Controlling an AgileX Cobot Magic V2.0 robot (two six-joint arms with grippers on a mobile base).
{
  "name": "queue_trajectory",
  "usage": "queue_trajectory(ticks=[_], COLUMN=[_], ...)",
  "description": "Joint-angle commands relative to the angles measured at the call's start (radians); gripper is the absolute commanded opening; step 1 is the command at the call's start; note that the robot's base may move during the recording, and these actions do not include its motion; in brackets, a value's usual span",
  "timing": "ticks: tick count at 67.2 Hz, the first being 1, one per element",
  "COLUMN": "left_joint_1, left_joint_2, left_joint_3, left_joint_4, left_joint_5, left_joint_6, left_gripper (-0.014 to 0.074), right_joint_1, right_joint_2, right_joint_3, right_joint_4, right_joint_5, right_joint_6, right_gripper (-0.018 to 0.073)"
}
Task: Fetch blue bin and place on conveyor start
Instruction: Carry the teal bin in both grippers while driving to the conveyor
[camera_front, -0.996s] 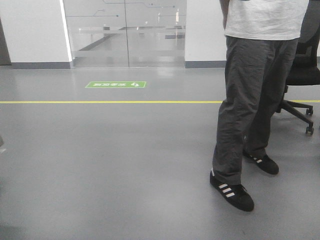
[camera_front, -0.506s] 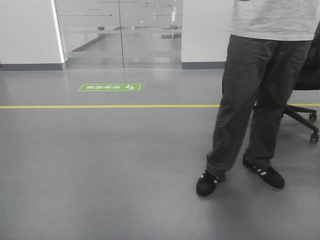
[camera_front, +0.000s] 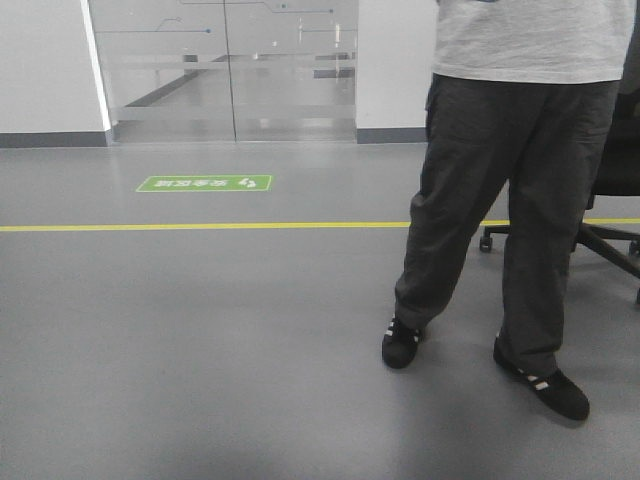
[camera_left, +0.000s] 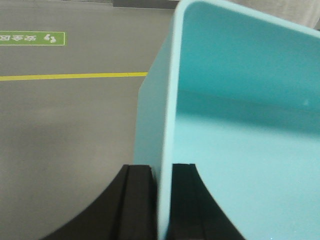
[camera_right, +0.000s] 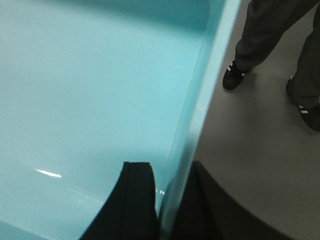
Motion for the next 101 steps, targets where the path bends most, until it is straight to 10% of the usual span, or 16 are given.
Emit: queue_trajectory(ticks=[1, 101], left_joint_1=[0.005, 0.008], left_joint_2=[-0.009, -0.009], left_joint_3=[-0.013, -0.013], left_joint_4=[0.000, 0.033], left_joint_5=[-0.079, -0.079], left_joint_6=[-0.010, -0.010], left_gripper=[-0.0111, -0.0111], right_joint_1=[-0.007, -0.007], right_joint_2=[-0.008, -0.008], right_joint_3=[-0.009, -0.009], right_joint_4=[-0.028, -0.028], right_joint_5=[-0.005, -0.229], right_joint_6=[-0.024, -0.024], right_gripper=[-0.0153, -0.0153])
